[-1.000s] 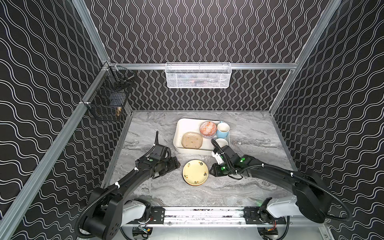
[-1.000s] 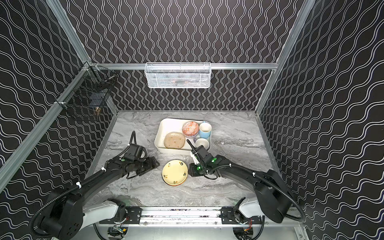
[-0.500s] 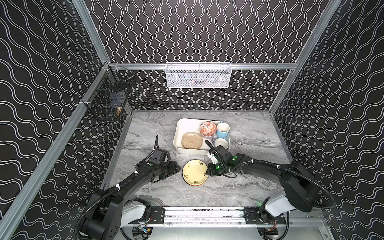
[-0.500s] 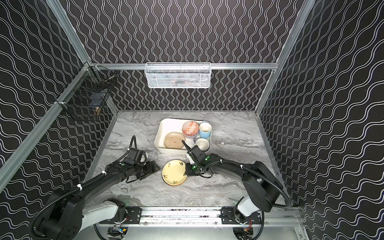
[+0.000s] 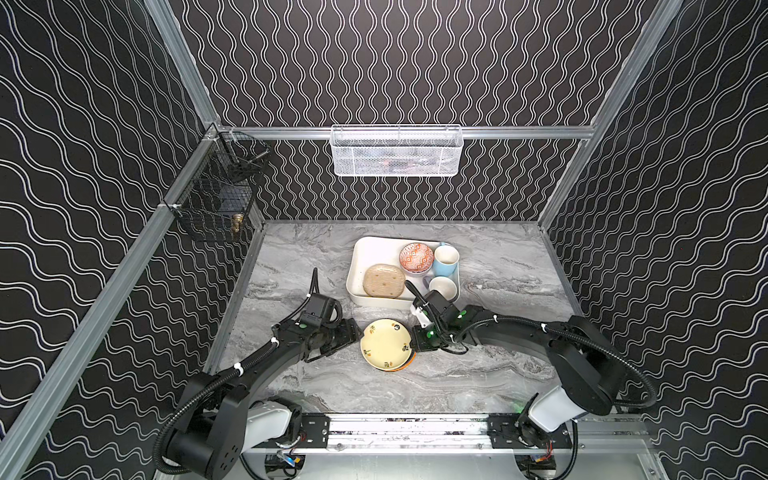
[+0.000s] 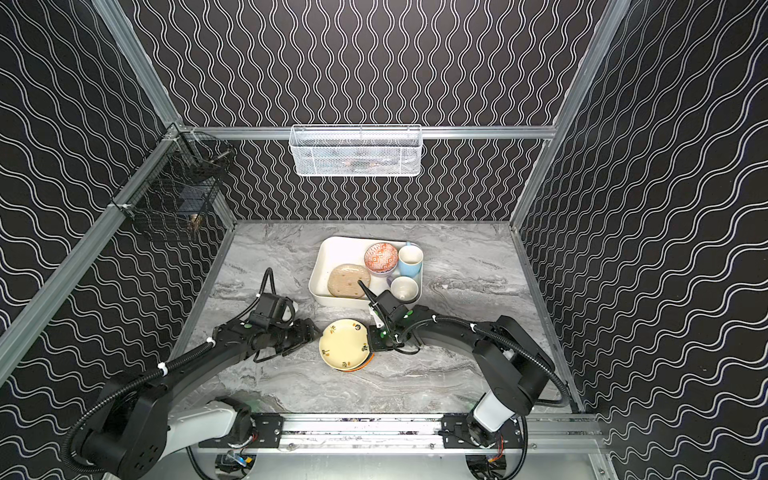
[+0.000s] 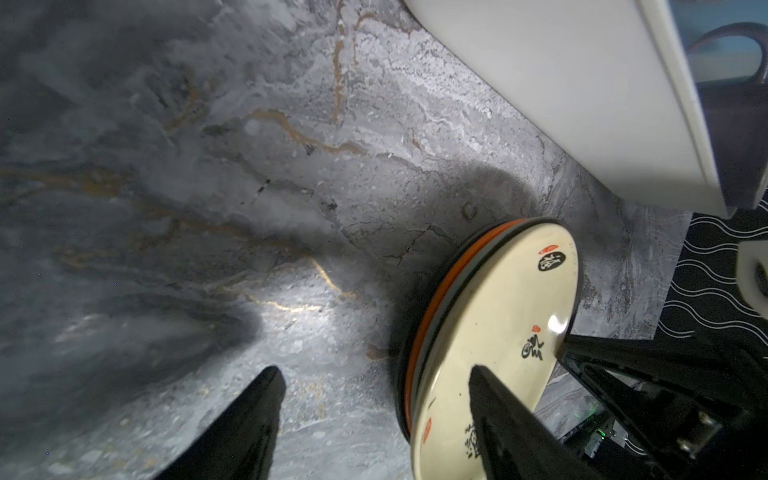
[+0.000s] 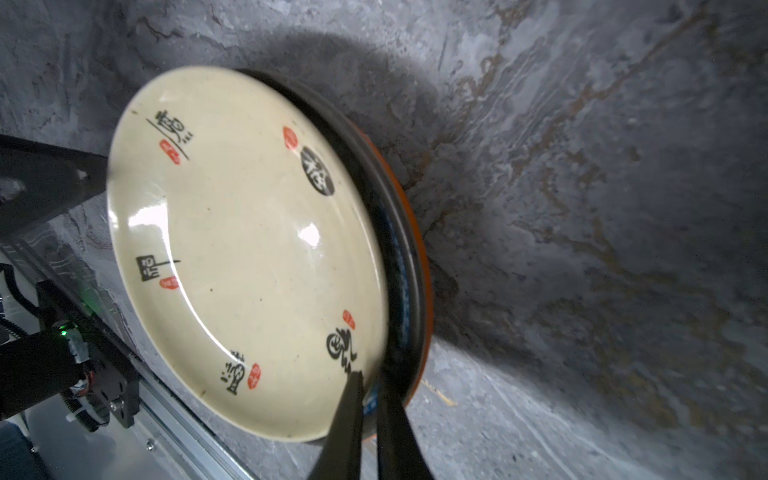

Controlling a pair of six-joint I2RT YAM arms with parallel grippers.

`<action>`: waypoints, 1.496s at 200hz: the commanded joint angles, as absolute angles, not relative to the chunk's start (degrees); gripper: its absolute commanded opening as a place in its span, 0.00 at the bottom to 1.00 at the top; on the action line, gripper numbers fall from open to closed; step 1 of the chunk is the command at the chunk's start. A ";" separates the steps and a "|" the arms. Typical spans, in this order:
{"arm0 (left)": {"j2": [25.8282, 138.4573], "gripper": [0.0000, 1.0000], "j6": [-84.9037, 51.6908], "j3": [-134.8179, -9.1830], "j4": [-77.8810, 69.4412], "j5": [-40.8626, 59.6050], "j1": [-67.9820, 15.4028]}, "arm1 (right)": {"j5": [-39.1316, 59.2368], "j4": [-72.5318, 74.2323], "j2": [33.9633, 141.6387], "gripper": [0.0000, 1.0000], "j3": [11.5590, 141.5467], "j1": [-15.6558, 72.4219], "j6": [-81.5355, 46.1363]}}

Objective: Place the mixed dishes into the plastic bin
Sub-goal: 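Tilt the cream plate up with the right gripper while the left gripper grips its edge, then carry the cream plate into the bin with the left gripper while the right withdraws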

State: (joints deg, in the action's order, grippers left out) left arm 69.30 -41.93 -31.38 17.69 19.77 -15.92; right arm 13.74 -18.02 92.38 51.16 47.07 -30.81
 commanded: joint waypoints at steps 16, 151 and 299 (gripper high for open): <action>69.75 0.73 -42.26 -31.20 15.79 21.57 -16.19 | 15.01 -16.72 93.46 0.11 52.03 47.20 -30.19; 72.41 0.18 -44.41 -30.71 12.77 20.41 -20.87 | 17.21 -16.02 92.78 0.14 51.90 47.20 -30.46; 68.15 0.00 -37.50 -51.74 31.46 13.35 -20.57 | 11.32 -23.91 78.64 0.37 51.48 47.02 -28.88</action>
